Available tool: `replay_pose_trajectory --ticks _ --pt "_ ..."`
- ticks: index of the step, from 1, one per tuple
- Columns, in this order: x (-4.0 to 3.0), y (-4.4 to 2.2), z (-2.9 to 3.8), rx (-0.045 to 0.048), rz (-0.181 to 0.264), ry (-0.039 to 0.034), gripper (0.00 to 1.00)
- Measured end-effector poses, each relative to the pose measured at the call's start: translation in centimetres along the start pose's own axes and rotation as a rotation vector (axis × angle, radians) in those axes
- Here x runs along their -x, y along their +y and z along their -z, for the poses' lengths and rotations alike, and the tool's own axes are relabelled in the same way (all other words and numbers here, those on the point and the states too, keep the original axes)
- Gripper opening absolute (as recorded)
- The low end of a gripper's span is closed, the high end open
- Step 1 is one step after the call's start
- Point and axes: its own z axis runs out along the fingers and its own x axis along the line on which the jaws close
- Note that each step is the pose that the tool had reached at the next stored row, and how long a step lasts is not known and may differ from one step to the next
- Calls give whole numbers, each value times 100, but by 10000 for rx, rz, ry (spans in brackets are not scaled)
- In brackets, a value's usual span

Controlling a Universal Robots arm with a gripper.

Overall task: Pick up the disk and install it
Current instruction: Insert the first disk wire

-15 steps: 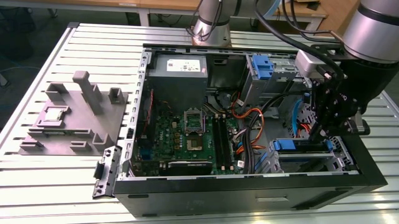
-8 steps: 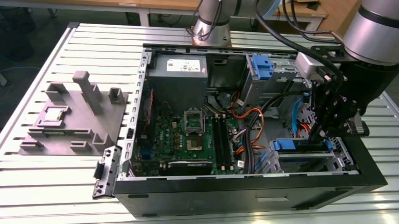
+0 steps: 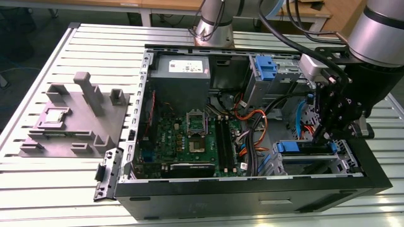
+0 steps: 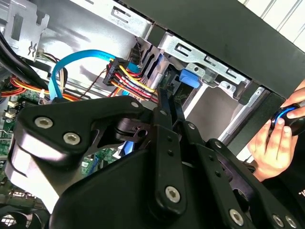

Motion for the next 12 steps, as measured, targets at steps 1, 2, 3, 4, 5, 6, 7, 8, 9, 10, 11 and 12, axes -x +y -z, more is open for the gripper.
replay_pose_trajectory --ticks 1,2,3,4,5,6,7,8,9,10,11,12 --pt "-1 0 1 0 -1 -4 17" --pt "-2 -1 3 0 -1 -10 17" --pt "-3 -1 6 1 -2 -18 17" --pt "-4 -1 8 1 -3 -27 17" --pt "-5 -2 11 2 -3 -35 17" --pt "-6 -2 13 2 -4 -39 17" --pt "-7 -2 14 2 -5 -47 17" --pt "-8 -3 13 3 -6 -58 17" --pt "-10 -3 13 3 -7 -63 17" --pt "-13 -3 12 4 -8 -67 17" --pt "-16 -4 11 4 -10 -72 17" --pt "-18 -4 10 4 -11 -75 17"
